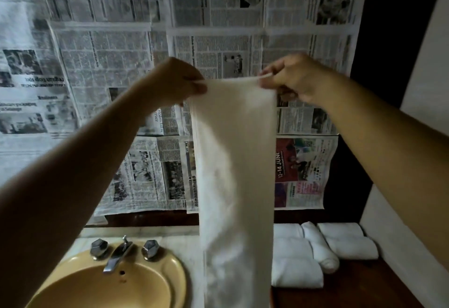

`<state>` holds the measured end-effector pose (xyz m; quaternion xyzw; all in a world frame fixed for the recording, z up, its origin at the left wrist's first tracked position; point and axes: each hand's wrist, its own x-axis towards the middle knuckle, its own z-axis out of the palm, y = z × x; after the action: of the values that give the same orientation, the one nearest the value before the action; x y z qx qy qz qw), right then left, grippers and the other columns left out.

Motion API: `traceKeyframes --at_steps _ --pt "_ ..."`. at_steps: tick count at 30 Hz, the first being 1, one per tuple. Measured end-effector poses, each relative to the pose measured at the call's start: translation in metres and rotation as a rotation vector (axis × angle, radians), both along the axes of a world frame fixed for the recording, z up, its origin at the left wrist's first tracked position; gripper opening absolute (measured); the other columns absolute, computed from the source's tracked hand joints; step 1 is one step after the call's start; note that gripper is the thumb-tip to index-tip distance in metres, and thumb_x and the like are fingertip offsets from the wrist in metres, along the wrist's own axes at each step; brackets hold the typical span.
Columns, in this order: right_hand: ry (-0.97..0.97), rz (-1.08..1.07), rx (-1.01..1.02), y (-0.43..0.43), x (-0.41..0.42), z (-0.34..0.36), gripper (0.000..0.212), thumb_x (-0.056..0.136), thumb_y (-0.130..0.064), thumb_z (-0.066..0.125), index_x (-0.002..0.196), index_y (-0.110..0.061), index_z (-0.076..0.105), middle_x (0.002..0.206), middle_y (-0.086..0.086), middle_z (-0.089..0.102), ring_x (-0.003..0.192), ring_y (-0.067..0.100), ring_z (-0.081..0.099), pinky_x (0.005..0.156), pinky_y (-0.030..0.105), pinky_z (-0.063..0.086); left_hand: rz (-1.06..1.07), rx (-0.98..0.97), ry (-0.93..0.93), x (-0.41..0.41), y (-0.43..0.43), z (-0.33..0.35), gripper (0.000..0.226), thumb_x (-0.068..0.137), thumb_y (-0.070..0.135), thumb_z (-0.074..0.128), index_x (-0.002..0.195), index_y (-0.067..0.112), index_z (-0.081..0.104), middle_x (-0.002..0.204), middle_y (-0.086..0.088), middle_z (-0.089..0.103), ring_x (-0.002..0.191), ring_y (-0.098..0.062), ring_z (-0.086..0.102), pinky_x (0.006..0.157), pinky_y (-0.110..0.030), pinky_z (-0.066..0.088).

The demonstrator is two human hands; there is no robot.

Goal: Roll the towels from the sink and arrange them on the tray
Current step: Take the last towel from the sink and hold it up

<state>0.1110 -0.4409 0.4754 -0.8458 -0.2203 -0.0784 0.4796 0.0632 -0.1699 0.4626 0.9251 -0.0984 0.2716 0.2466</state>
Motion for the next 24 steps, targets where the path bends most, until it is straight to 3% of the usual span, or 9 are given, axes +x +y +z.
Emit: traceKeyframes --at_steps 2,4,6,8,12,15,18,21,24 --pt "-0.092 -0.144 -0.134 0.018 0.015 -0.03 0.007 0.092 -0.021 0.071 0.099 -0.018 0.07 0.096 0.006 0.071 0.074 0.015 0.07 0.06 0.024 0.055 0.078 0.104 -0.013 0.022 -0.004 -0.032 0.022 0.098 0.02 0.065 0.116 0.01 0.073 0.106 -0.009 0.069 0.079 -0.017 0.062 0.076 -0.03 0.05" --pt "-0.058 -0.149 -0.113 0.036 0.032 -0.058 0.004 0.097 -0.018 0.066 0.098 -0.015 0.066 0.093 0.011 0.07 0.06 0.015 0.072 0.045 0.022 0.049 0.124 0.048 0.0 0.044 -0.006 -0.061 0.018 0.098 0.016 0.064 0.114 0.01 0.072 0.106 -0.014 0.071 0.075 -0.02 0.067 0.069 -0.031 0.057" --pt "0.038 -0.131 -0.042 0.046 0.042 -0.07 0.005 0.101 -0.015 0.059 0.102 -0.012 0.061 0.098 0.015 0.067 0.059 0.023 0.074 0.046 0.028 0.054 0.144 -0.059 0.051 0.058 -0.007 -0.074 0.013 0.098 0.013 0.064 0.109 0.009 0.07 0.097 -0.017 0.071 0.066 -0.022 0.072 0.058 -0.034 0.063" --pt "0.028 -0.132 0.018 0.048 0.045 -0.065 0.006 0.102 -0.015 0.057 0.106 -0.011 0.06 0.101 0.015 0.065 0.061 0.027 0.075 0.051 0.032 0.057 0.144 -0.142 0.034 0.065 -0.007 -0.069 0.011 0.097 0.012 0.065 0.106 0.008 0.069 0.094 -0.017 0.071 0.069 -0.024 0.075 0.063 -0.04 0.065" --pt "-0.167 -0.14 0.118 0.033 0.037 -0.031 0.009 0.098 -0.016 0.064 0.106 -0.014 0.065 0.104 0.008 0.067 0.062 0.017 0.075 0.057 0.029 0.061 0.158 -0.16 -0.221 0.059 -0.013 -0.037 0.01 0.097 0.013 0.064 0.104 0.009 0.071 0.091 -0.008 0.071 0.078 -0.023 0.074 0.075 -0.044 0.064" --pt "-0.198 -0.059 0.164 0.017 0.019 -0.015 0.009 0.095 -0.018 0.068 0.104 -0.015 0.068 0.103 0.007 0.071 0.067 0.017 0.076 0.062 0.031 0.063 0.135 -0.168 -0.331 0.043 -0.015 -0.023 0.01 0.095 0.012 0.062 0.102 0.013 0.07 0.095 -0.008 0.072 0.082 -0.025 0.074 0.075 -0.048 0.063" --pt "-0.167 0.025 0.136 0.0 -0.006 -0.027 0.009 0.094 -0.017 0.07 0.101 -0.013 0.069 0.099 0.008 0.072 0.069 0.021 0.076 0.065 0.037 0.064 0.112 -0.107 -0.346 0.022 -0.02 -0.038 0.013 0.099 0.015 0.059 0.107 0.016 0.068 0.097 -0.005 0.073 0.082 -0.018 0.073 0.073 -0.038 0.063" --pt "-0.115 0.094 0.105 -0.017 -0.032 -0.079 0.009 0.092 -0.012 0.072 0.1 -0.01 0.069 0.098 0.011 0.073 0.071 0.024 0.076 0.065 0.04 0.064 0.067 -0.03 -0.303 -0.015 -0.026 -0.091 0.018 0.104 0.013 0.053 0.115 0.016 0.067 0.096 0.002 0.073 0.075 0.0 0.069 0.059 -0.007 0.051" --pt "-0.006 0.17 0.101 -0.033 -0.069 -0.176 0.011 0.086 -0.003 0.076 0.094 -0.009 0.071 0.089 0.007 0.074 0.073 0.021 0.076 0.067 0.039 0.063 -0.04 0.041 -0.193 -0.064 -0.028 -0.179 0.024 0.102 0.007 0.054 0.117 0.018 0.068 0.097 0.01 0.07 0.074 0.005 0.067 0.061 -0.006 0.053"
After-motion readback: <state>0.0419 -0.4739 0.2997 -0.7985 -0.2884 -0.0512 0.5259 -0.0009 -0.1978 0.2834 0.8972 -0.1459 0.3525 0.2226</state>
